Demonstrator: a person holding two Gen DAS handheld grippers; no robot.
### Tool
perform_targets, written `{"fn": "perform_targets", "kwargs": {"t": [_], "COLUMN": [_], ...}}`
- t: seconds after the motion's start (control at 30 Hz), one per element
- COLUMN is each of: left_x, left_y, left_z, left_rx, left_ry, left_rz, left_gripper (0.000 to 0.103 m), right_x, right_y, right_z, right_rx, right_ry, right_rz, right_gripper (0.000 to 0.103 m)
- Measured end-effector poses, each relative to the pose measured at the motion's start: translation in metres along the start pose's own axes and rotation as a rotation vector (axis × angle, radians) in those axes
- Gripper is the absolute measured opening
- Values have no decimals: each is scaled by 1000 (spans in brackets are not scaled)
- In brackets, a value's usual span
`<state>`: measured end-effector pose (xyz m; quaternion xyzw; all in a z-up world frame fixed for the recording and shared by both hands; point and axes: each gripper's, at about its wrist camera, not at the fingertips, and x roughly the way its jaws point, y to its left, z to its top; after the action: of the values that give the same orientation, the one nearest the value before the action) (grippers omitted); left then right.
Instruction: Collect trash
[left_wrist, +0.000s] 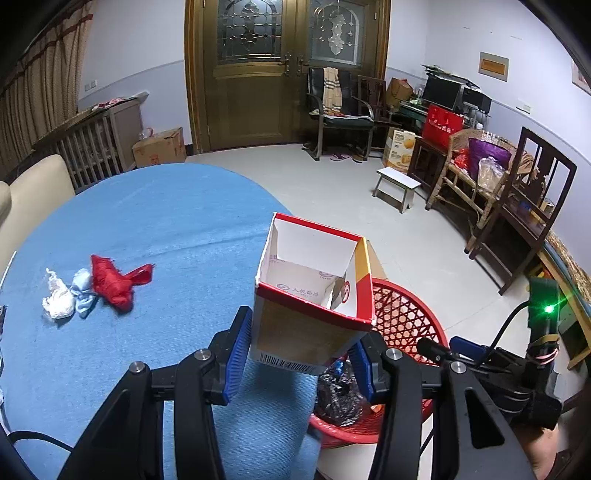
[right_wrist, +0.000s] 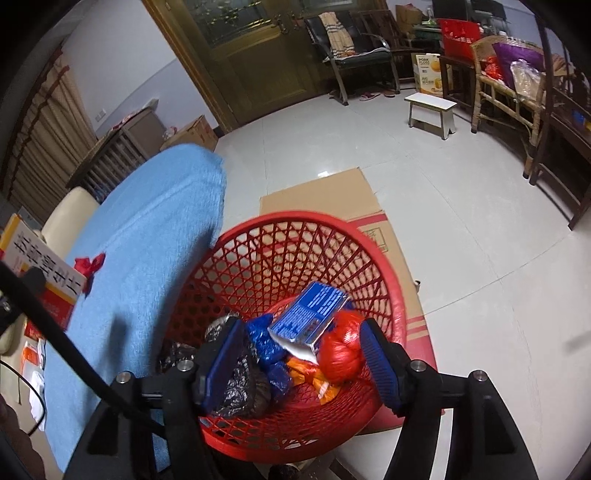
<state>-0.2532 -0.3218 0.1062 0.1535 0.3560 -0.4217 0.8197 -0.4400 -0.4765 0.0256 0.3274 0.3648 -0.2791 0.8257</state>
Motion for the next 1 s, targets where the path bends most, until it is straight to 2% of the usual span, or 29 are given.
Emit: {"fn": "perform_targets", "kwargs": {"t": [0.3, 0.67, 0.77, 0.83, 1.0], "left_x": [16, 47, 52, 55, 50], "left_y": [-33, -54, -58, -61, -58], "left_z": [8, 9, 9, 9, 5], "left_rx": [48, 68, 64, 74, 77], "left_ry": [30, 107, 128, 141, 139], "left_rz": [-72, -127, -143, -123, -120], "left_gripper": [51, 52, 60, 79, 79], "right_x": [-23, -34, -36, -36, -37], "right_y": [-22, -46, -47, -47, -48], "right_z": [13, 17, 18, 18, 18], "right_rx": [64, 123, 126, 126, 132], "right_ry": [-69, -96, -99, -100, -99], "right_rz": [-5, -12, -12, -11, -20], "right_gripper": [71, 71, 71, 71, 71]}}
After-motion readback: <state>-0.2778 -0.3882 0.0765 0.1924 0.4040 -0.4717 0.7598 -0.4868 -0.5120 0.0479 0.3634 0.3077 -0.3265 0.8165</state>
